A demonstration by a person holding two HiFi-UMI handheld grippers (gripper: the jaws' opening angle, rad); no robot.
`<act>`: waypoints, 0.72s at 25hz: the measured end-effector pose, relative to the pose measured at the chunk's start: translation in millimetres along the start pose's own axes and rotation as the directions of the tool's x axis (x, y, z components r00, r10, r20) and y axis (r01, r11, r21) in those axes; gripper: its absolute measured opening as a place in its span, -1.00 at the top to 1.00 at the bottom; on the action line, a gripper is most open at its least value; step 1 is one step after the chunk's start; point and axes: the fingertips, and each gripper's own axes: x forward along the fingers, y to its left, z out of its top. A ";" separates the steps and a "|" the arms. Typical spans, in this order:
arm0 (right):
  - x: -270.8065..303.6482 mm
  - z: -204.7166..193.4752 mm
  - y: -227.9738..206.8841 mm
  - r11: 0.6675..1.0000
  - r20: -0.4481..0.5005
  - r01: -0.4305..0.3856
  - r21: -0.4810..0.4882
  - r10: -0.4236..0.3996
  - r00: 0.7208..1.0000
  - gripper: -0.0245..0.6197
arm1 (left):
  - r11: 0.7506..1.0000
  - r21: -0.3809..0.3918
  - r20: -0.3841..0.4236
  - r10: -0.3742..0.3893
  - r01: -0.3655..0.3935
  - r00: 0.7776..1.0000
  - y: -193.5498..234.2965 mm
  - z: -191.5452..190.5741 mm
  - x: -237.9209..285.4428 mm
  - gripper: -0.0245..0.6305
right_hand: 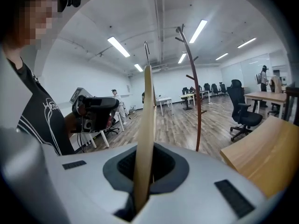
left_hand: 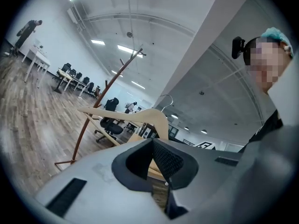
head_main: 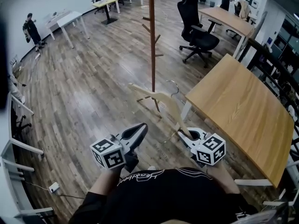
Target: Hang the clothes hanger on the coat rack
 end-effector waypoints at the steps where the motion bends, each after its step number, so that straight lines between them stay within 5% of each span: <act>1: 10.4 7.5 -2.5 1.000 0.000 0.003 -0.001 -0.003 1.000 0.80 | 1.000 0.000 0.000 0.003 -0.003 1.000 9.9 8.3 -1.1 0.90; 18: 82.3 61.1 -39.6 0.999 0.019 0.038 -0.016 -0.038 0.999 0.80 | 1.000 0.021 0.020 -0.005 0.004 1.000 90.4 63.7 5.5 0.90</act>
